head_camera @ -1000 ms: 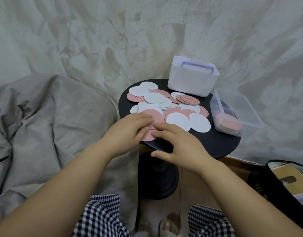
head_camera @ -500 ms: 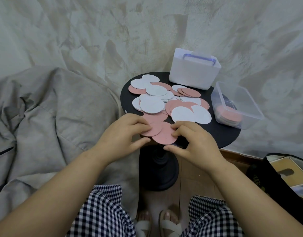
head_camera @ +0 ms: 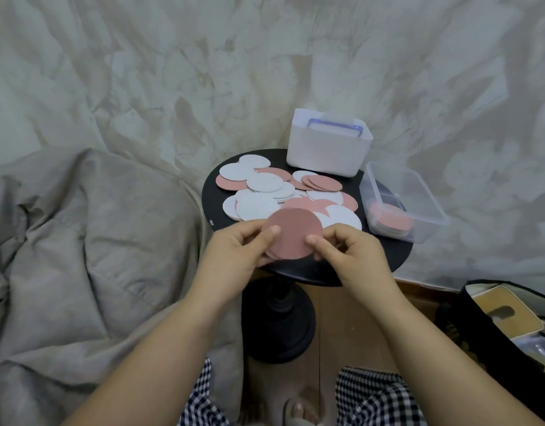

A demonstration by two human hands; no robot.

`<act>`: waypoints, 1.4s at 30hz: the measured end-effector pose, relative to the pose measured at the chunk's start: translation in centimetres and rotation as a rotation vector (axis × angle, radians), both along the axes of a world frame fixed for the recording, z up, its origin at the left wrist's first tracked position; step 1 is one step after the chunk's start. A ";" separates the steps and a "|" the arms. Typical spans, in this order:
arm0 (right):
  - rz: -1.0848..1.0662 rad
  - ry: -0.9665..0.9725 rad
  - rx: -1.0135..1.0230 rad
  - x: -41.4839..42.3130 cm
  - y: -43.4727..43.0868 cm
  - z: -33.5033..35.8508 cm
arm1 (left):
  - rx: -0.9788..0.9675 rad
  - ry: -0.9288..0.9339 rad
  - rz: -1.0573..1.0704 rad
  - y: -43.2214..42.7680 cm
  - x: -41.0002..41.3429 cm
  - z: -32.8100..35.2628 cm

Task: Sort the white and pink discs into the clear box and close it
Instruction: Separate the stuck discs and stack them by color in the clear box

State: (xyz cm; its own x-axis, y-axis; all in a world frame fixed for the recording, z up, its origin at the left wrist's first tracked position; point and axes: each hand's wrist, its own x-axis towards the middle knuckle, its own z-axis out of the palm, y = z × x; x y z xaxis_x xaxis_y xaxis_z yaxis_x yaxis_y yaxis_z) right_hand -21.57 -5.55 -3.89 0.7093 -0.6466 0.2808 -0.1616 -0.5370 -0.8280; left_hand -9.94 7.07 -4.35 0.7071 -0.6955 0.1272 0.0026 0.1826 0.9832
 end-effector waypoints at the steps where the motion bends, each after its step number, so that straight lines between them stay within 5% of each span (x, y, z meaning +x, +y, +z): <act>1: -0.016 0.005 -0.013 0.1 0.0 0.0 | 0.002 0.006 -0.015 -0.3 -0.4 0.0; 6: -0.047 0.218 -0.474 -0.6 -1.9 -0.8 | 0.076 -0.187 0.174 -0.7 0.1 -0.7; 12: 0.117 0.412 -0.598 -3.5 -3.0 -3.1 | 0.115 -0.251 0.283 -0.6 1.0 -2.0; 27: 0.017 -0.008 -0.223 -4.4 -1.5 -2.4 | 0.084 -0.190 0.269 -0.4 -0.1 -1.7; 34: -0.131 -0.255 0.107 -2.4 -0.5 -0.5 | -0.002 -0.132 0.008 -1.1 -3.2 -0.1; 39: -0.168 -0.400 0.192 -1.2 -0.4 -0.3 | -0.003 -0.226 -0.040 -2.5 -3.8 -0.2; 42: -0.138 -0.362 0.135 -1.2 -0.8 -0.6 | 0.055 -0.435 0.019 -3.4 -3.4 -0.4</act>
State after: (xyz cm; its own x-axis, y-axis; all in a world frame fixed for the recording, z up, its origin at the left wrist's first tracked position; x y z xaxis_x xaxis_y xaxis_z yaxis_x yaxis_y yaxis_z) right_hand -22.79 -6.40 -4.49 0.4840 -0.7770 0.4025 0.0902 -0.4132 -0.9061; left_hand -13.30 3.62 -4.77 0.6083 -0.6974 0.3789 -0.4168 0.1256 0.9003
